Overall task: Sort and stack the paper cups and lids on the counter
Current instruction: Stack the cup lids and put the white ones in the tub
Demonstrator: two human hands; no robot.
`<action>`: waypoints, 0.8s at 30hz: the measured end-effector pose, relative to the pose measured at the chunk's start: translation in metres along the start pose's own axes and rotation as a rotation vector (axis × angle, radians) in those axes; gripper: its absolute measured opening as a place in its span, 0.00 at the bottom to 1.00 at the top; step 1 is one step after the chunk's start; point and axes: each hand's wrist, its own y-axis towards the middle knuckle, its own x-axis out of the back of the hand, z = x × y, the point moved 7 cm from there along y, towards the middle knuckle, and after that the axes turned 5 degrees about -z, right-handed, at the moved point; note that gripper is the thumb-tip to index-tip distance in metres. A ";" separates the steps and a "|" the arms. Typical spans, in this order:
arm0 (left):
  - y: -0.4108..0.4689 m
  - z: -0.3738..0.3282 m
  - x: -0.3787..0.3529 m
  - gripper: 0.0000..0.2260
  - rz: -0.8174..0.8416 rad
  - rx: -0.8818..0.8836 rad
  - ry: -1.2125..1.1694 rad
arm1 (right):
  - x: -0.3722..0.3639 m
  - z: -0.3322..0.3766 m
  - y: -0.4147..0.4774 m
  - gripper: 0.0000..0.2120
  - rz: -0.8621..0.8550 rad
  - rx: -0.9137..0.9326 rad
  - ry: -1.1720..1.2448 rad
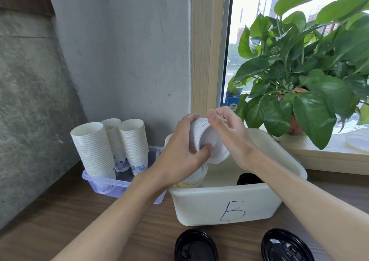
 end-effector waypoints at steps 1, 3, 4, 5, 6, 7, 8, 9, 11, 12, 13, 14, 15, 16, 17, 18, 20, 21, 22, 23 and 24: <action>-0.001 0.001 0.001 0.34 -0.003 0.014 -0.003 | 0.000 0.001 0.000 0.23 -0.008 0.014 -0.005; -0.002 0.002 0.001 0.33 -0.007 0.015 -0.018 | 0.000 0.003 0.001 0.17 -0.035 0.057 -0.026; -0.002 0.002 0.001 0.31 -0.010 0.005 -0.030 | -0.001 0.004 0.002 0.15 -0.046 0.077 -0.038; -0.003 0.001 0.002 0.30 -0.015 -0.002 -0.044 | -0.003 0.005 0.002 0.14 -0.055 0.089 -0.043; -0.003 0.001 0.002 0.29 -0.020 -0.005 -0.058 | -0.003 0.006 0.002 0.14 -0.063 0.098 -0.043; -0.003 0.000 0.002 0.28 -0.023 -0.008 -0.069 | -0.004 0.006 0.002 0.15 -0.071 0.108 -0.042; -0.002 0.000 0.003 0.28 -0.022 -0.013 -0.074 | -0.004 0.006 0.002 0.17 -0.080 0.121 -0.042; -0.002 -0.001 0.003 0.28 -0.019 -0.021 -0.074 | -0.003 0.007 0.001 0.19 -0.089 0.135 -0.044; -0.002 -0.002 0.003 0.28 -0.014 -0.042 -0.072 | -0.002 0.007 0.000 0.22 -0.104 0.165 -0.044; -0.002 -0.003 0.003 0.28 -0.012 -0.050 -0.071 | -0.001 0.008 0.000 0.24 -0.109 0.178 -0.040; -0.001 -0.003 0.002 0.28 -0.009 -0.053 -0.073 | 0.000 0.009 -0.001 0.25 -0.115 0.186 -0.036; -0.001 -0.002 0.002 0.30 -0.005 -0.048 -0.080 | 0.000 0.010 -0.001 0.25 -0.127 0.187 -0.031; 0.000 0.000 0.001 0.33 -0.002 -0.025 -0.094 | 0.002 0.011 -0.001 0.24 -0.146 0.184 -0.022; 0.001 0.003 0.001 0.38 0.002 0.015 -0.119 | 0.004 0.011 0.000 0.22 -0.170 0.179 -0.014; 0.002 0.006 0.001 0.43 0.008 0.067 -0.156 | 0.005 0.011 0.000 0.19 -0.191 0.172 -0.007; 0.002 0.009 0.000 0.45 0.021 0.115 -0.195 | 0.006 0.010 0.001 0.17 -0.202 0.165 -0.002; 0.004 0.010 0.001 0.41 0.024 0.132 -0.204 | 0.006 0.008 0.001 0.13 -0.179 0.142 0.007; 0.005 0.010 0.003 0.36 0.008 0.122 -0.182 | 0.005 0.007 0.001 0.12 -0.145 0.129 0.011; 0.005 0.009 0.004 0.32 -0.014 0.114 -0.166 | 0.003 0.007 0.000 0.12 -0.100 0.124 0.009; 0.005 0.008 0.005 0.29 -0.028 0.106 -0.163 | 0.001 0.008 -0.001 0.13 -0.054 0.128 -0.004; 0.005 0.007 0.005 0.26 -0.027 0.094 -0.164 | 0.000 0.010 -0.002 0.15 -0.014 0.143 -0.034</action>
